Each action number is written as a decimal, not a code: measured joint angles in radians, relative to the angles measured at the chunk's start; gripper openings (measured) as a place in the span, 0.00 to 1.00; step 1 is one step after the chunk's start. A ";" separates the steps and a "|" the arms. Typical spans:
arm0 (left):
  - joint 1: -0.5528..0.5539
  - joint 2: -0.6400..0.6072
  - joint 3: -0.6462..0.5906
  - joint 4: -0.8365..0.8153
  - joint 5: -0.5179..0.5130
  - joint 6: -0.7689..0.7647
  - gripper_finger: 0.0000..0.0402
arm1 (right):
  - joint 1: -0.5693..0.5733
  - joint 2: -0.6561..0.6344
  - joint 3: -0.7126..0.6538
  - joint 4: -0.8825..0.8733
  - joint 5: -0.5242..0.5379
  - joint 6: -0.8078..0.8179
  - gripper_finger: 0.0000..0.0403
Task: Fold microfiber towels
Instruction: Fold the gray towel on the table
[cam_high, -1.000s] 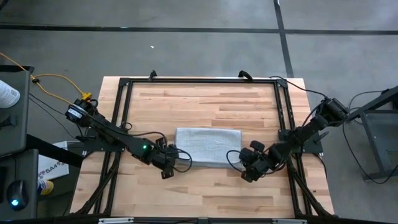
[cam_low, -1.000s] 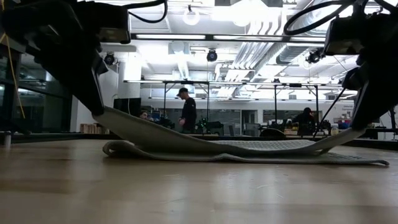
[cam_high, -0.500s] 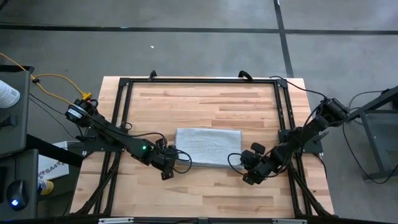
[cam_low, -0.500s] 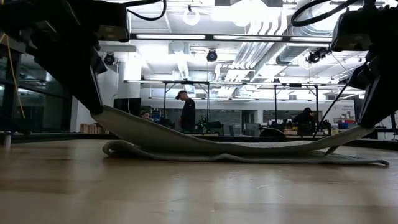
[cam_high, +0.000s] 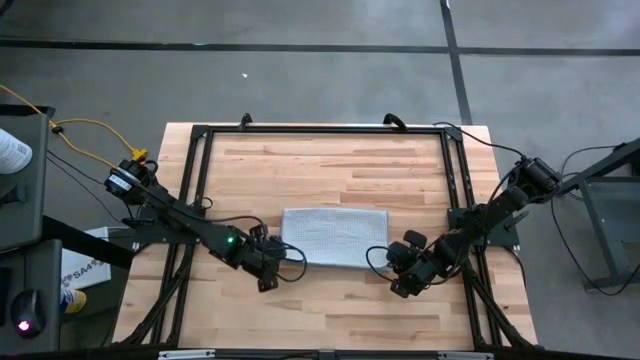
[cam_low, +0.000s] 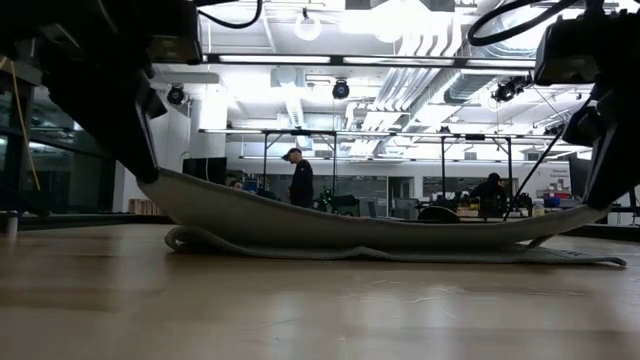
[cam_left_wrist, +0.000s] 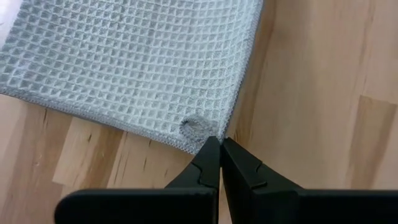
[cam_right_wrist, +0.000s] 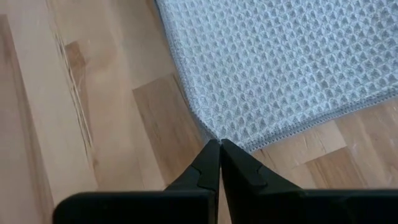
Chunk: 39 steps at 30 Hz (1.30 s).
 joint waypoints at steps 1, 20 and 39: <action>0.000 0.000 0.000 -0.001 0.000 0.000 0.00 | 0.000 0.000 0.000 0.000 -0.004 0.003 0.01; 0.000 0.072 0.000 0.021 0.044 0.003 0.20 | -0.003 0.000 0.000 0.037 -0.044 -0.022 0.01; 0.000 0.072 0.000 0.022 0.013 0.006 0.42 | -0.003 0.000 0.000 0.037 -0.052 -0.023 0.28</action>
